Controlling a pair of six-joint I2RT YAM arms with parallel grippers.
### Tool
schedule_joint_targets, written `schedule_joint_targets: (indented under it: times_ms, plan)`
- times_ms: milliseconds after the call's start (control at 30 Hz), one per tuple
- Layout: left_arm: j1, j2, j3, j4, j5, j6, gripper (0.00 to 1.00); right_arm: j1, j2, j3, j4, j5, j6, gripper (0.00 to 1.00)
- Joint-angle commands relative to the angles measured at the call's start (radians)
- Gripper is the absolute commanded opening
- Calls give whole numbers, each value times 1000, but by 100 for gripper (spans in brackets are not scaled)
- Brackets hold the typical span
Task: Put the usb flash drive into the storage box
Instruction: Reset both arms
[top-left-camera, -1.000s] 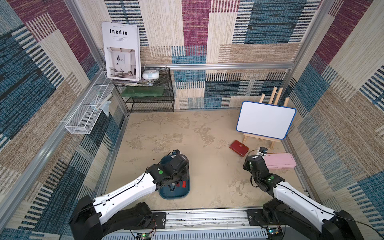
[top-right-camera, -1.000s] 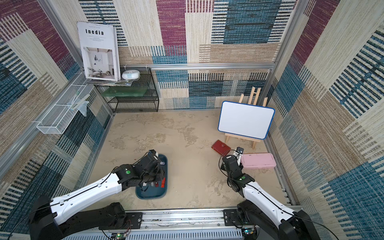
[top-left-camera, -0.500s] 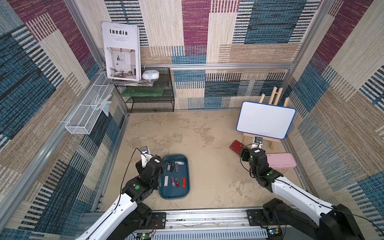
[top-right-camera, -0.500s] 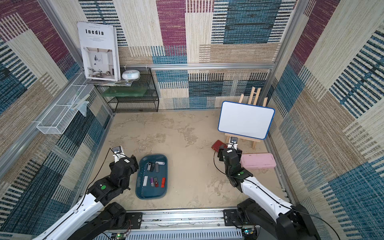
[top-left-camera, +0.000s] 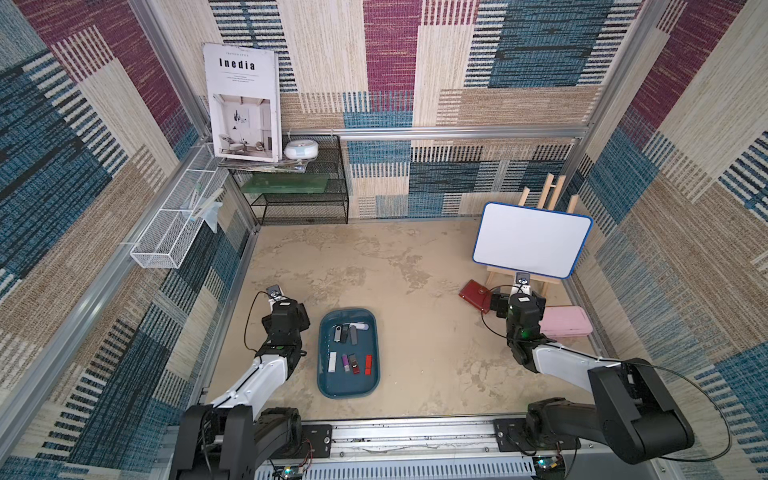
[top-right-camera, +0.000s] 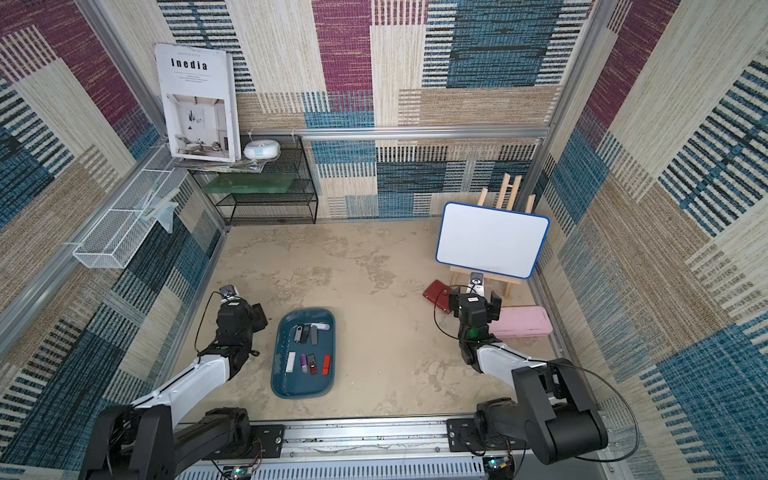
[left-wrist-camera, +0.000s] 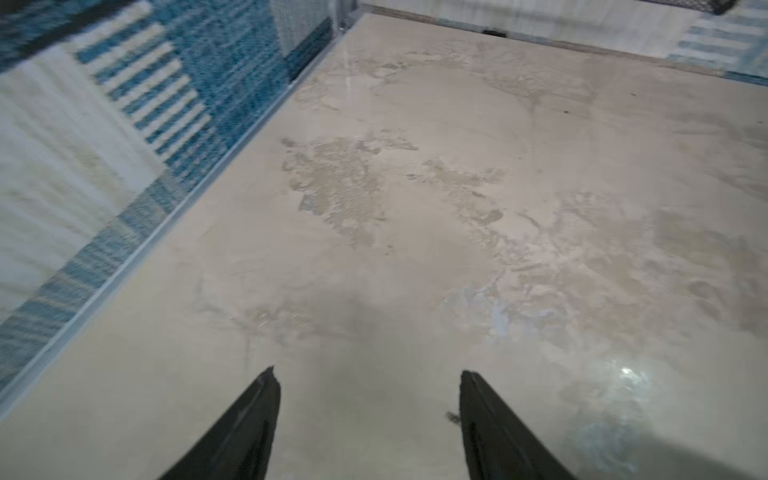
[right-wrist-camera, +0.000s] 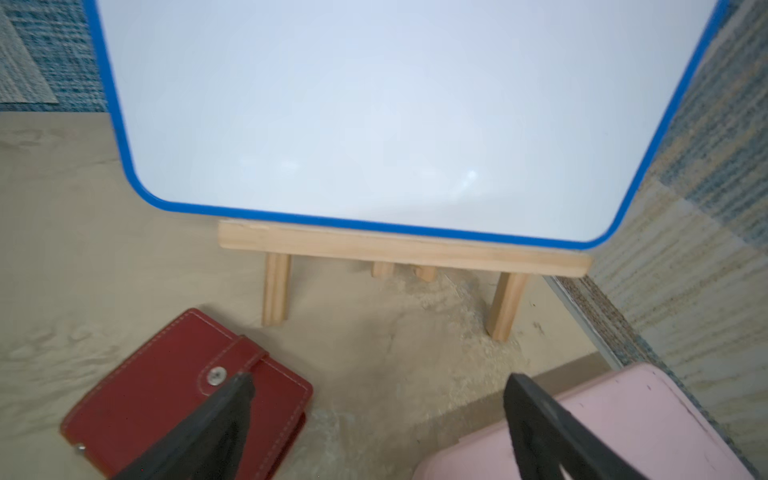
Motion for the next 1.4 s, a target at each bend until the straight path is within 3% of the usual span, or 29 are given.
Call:
schedule_joint_targets:
  times_ms: [0,267,367,400,500,533,567,633,700,733,933,1033,1133,1167,1367]
  plan:
    - [6,81,-2,254,109,60,71,-15,-17,-57,265,-81,-27,97]
    - [5,149,66,226,329,191,55,-50,79,-183,684,-165,-150,94]
    - [19,201,56,338,314,230,53,-85,222,-190,825,-218,-134,94]
    - [40,241,48,398,359,228,53,-87,259,-179,848,-210,-141,94]
    - [51,261,40,423,393,231,67,-102,235,-121,697,-229,-117,92]
    - [51,306,40,455,415,237,97,-116,228,-112,671,-262,-110,91]
    - [48,359,23,573,462,259,99,-123,238,-108,680,-276,-110,91]
    - [41,309,18,491,457,272,99,-149,232,-76,601,-330,-98,90]
    - [41,341,18,549,427,251,99,-168,232,-62,574,-370,-87,88]
    - [45,324,67,419,390,238,99,-180,231,-56,559,-390,-82,88]
    - [46,336,81,411,365,223,99,-221,231,-24,494,-480,-60,88]
    - [46,339,78,423,366,223,99,-221,208,-44,494,-596,-129,84]
    - [45,337,79,424,365,223,99,-222,223,-2,434,-538,-94,89]
    - [46,335,81,412,365,223,99,-228,229,1,440,-542,-88,99]
    - [45,338,80,420,366,223,99,-228,223,-4,442,-540,-85,99]
